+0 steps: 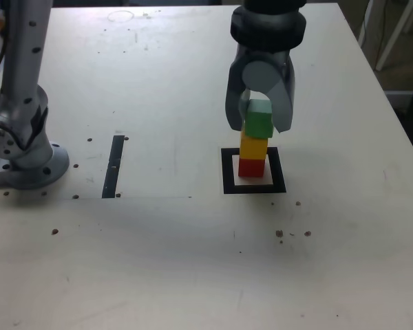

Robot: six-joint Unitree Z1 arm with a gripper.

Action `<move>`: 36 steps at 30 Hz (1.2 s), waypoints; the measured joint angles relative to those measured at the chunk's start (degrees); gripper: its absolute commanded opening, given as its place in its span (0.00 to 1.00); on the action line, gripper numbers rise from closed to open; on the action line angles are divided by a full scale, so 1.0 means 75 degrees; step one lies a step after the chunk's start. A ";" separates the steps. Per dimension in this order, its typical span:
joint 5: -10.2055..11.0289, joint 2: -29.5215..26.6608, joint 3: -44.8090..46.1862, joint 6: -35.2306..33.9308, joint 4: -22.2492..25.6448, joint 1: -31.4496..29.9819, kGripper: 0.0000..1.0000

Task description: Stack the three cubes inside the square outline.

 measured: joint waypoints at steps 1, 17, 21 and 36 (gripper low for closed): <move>0.0000 0.0000 0.0021 0.0000 0.0000 0.0006 0.32; 0.0044 -0.0064 0.0276 0.0000 -0.0090 0.0096 1.00; 0.0054 -0.0097 0.0332 0.0000 -0.0132 0.0101 1.00; 0.0419 -0.1793 0.1760 -0.0165 -0.0215 0.0104 1.00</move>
